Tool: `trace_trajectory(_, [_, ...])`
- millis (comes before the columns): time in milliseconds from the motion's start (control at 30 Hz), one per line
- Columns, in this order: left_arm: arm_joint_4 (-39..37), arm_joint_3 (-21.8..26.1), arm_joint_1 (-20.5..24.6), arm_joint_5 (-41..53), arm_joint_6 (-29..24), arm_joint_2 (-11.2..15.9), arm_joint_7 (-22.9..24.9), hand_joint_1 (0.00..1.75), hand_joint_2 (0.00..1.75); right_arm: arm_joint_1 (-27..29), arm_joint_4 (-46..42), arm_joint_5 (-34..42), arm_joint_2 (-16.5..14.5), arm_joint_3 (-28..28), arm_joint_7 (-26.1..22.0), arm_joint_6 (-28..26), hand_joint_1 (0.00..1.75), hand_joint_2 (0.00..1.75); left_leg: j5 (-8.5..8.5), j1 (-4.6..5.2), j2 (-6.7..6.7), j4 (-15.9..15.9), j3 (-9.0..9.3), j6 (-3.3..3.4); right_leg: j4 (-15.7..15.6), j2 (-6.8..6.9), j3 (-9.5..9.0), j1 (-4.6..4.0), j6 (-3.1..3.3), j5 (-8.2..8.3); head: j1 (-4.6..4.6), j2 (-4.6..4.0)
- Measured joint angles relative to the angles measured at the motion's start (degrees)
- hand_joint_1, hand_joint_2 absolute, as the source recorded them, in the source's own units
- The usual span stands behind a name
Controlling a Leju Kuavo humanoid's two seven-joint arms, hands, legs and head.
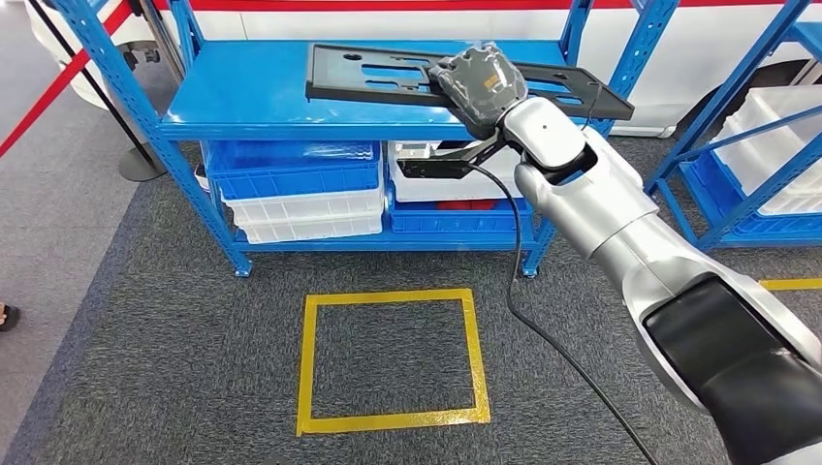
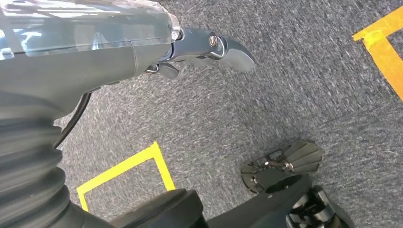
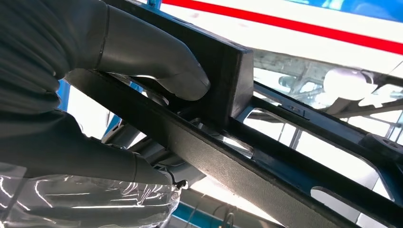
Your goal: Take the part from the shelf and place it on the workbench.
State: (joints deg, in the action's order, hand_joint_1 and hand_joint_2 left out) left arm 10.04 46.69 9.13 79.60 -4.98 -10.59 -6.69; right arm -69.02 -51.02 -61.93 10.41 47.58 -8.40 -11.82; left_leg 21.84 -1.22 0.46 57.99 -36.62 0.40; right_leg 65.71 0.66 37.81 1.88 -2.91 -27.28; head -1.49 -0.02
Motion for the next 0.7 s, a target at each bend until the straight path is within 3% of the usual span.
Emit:
trace_trajectory(67, [0.08,0.0,-0.01,0.11,-0.01,0.02,0.01,0.0,1.75,-0.01,-0.36,0.04,0.18,-0.12,0.06,-0.07,1.75,1.75,0.27,0.08,0.09,0.95,-0.46,-0.9,-4.92,0.54,-2.49,-0.01,0.48,1.44,-0.01,0.0])
trace_trajectory(167, [0.16,0.0,-0.14,0.14,-0.02,-0.01,0.03,0.0,1.75,0.14,-0.65,0.09,0.32,-0.25,0.22,-0.33,1.75,1.75,0.16,0.21,0.36,0.96,-0.68,-2.05,-5.21,-0.02,-2.14,-0.25,2.15,1.76,-0.03,0.0])
trace_trajectory(233, [0.16,0.01,-0.23,-0.08,-0.05,0.03,0.02,0.0,1.75,0.17,-0.83,0.09,0.48,-0.34,0.31,-0.63,1.75,1.75,1.63,0.02,0.42,2.49,-1.36,-2.54,-5.44,-0.47,-1.9,-0.25,3.05,2.28,-0.03,0.0])
trace_trajectory(333, [0.16,0.04,-0.35,-0.29,-0.14,0.09,-0.02,0.0,1.75,0.21,-1.14,0.07,0.64,-0.39,0.35,-1.06,1.75,1.75,7.58,0.02,0.13,12.48,-5.17,-2.69,-5.6,-1.33,-1.48,-0.47,3.91,2.85,-0.04,0.0])
trace_trajectory(400, [0.16,0.12,-0.45,-0.44,-0.2,0.13,-0.05,0.0,1.75,0.39,-1.21,-0.02,0.7,-0.39,0.34,-1.15,1.75,1.75,9.54,0.07,0.05,17.95,-7.1,-2.47,-5.57,-2.04,-1.21,-0.86,4.14,3.04,-0.04,0.0])
trace_trajectory(433, [0.16,0.2,-0.51,-0.55,-0.24,0.15,-0.07,0.0,1.75,0.49,-1.21,-0.12,0.73,-0.39,0.36,-1.16,1.75,1.75,9.05,0.13,0.01,17.83,-6.73,-2.2,-5.55,-2.42,-1.14,-1.06,4.18,3.1,-0.04,0.0])
trace_trajectory(467, [0.16,0.31,-0.56,-0.65,-0.28,0.15,-0.1,0.0,1.75,0.55,-1.22,-0.26,0.74,-0.39,0.41,-1.19,1.75,1.75,7.66,0.27,-0.14,15.47,-5.32,-1.8,-5.54,-2.81,-1.12,-1.25,4.18,3.15,-0.04,0.0])
trace_trajectory(567, [0.21,0.56,-0.58,-0.86,-0.41,0.32,-0.21,0.0,1.75,0.5,-1.4,-0.74,0.78,-0.4,0.7,-1.41,1.75,1.75,3.68,0.68,-2.02,4.85,0.43,-0.15,-5.56,-3.81,-1.02,-1.49,3.9,3.34,-0.03,0.0])
trace_trajectory(633, [0.25,0.6,-0.57,-0.93,-0.51,0.48,-0.29,0.0,1.75,0.43,-1.61,-0.98,0.81,-0.41,0.94,-1.66,1.75,1.75,3.44,0.95,-2.91,1.93,1.86,0.36,-5.66,-4.34,-0.64,-1.19,3.27,3.7,-0.04,0.0])
trace_trajectory(700, [0.25,0.63,-0.63,-0.95,-0.56,0.48,-0.34,0.0,1.75,0.54,-1.73,-1.07,0.91,-0.45,1.05,-1.79,1.75,1.75,2.99,1.02,-2.28,1.04,2.1,0.4,-5.82,-4.68,-0.43,-0.99,2.56,3.96,-0.03,0.0])
